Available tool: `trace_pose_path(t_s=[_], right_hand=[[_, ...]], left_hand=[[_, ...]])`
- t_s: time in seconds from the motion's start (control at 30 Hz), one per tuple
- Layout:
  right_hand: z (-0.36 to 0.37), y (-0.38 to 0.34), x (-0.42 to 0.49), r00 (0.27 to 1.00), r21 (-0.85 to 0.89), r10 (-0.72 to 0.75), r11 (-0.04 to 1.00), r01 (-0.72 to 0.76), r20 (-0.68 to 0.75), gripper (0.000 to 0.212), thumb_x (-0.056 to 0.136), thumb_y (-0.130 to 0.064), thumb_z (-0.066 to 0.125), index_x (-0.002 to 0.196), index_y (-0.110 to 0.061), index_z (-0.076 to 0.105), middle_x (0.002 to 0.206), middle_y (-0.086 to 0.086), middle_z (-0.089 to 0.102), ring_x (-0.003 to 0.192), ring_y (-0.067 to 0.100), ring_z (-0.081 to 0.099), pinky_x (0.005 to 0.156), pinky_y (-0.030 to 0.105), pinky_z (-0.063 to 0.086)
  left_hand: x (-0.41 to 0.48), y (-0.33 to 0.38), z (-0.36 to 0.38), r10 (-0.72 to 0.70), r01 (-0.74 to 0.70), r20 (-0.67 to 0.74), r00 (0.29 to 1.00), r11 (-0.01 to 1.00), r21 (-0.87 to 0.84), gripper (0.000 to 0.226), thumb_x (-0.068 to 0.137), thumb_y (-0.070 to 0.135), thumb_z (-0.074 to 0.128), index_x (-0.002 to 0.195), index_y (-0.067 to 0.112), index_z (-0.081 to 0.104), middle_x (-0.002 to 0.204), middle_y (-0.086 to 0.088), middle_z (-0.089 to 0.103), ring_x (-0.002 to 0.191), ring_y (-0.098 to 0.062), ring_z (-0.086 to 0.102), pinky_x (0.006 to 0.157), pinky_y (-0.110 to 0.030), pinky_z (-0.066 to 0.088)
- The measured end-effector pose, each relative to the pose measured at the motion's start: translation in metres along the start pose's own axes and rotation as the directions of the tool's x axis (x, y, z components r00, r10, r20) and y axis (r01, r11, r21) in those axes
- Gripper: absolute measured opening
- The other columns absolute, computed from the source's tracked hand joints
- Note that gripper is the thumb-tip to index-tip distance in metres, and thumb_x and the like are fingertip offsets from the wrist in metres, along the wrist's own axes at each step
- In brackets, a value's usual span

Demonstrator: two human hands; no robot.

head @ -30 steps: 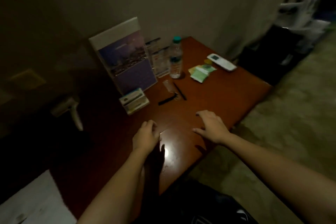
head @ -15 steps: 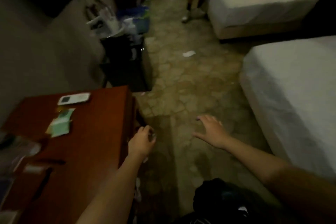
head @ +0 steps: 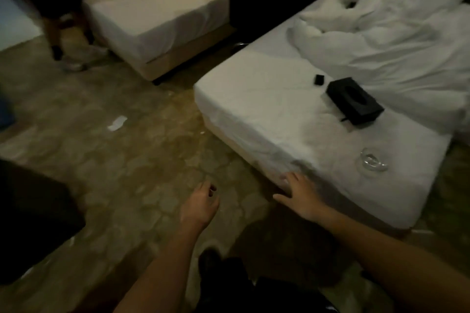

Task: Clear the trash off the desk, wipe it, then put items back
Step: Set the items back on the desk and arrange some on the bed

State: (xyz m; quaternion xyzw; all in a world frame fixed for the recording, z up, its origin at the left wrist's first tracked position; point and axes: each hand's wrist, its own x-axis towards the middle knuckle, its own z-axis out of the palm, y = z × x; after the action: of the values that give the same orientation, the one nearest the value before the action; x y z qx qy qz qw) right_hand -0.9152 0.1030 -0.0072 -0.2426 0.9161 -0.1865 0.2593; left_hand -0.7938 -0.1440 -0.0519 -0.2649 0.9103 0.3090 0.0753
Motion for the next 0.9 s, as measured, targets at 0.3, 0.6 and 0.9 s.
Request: trace_pose_path(t_s=[0.3,0.6,0.9], right_hand=[[-0.048,0.065,0.077,0.838,0.193,0.498,0.865,-0.463,-0.224,0.052,0.084,-0.048,0.064,0.127,-0.024,0.046,0.13,0.002,0.047,0.119,0.023,0.045,0.094,0.033,0.038],[-0.091,0.082,0.161,0.703,0.361,0.677,0.725,-0.587,-0.217,0.058,0.084,-0.046,0.064,0.133,-0.024,0.041,0.136,0.003,0.043,0.124,0.024,0.04,0.099,0.033,0.034],[-0.134,0.189,0.261,0.695,0.437,0.696,0.689,-0.578,-0.178,0.06,0.086,-0.049,0.061,0.135,-0.025,0.036,0.138,0.001,0.04,0.125,0.022,0.038,0.101,0.035,0.034]], left_hand=[[0.214,0.088,0.011,0.37,-0.412,0.277,0.887,0.904,0.112,0.025,0.09,0.029,0.059,0.109,0.014,0.055,0.106,-0.003,0.054,0.091,-0.02,0.056,0.076,-0.03,0.047],[0.362,0.157,0.001,0.449,-0.559,0.424,0.786,0.81,0.178,0.025,0.089,0.027,0.058,0.113,0.019,0.055,0.109,-0.001,0.055,0.095,-0.019,0.059,0.077,-0.031,0.048],[0.464,0.233,0.079,0.43,-0.597,0.496,0.754,0.764,0.245,0.027,0.091,0.039,0.055,0.114,0.026,0.051,0.108,0.006,0.052,0.096,-0.013,0.057,0.076,-0.029,0.048]])
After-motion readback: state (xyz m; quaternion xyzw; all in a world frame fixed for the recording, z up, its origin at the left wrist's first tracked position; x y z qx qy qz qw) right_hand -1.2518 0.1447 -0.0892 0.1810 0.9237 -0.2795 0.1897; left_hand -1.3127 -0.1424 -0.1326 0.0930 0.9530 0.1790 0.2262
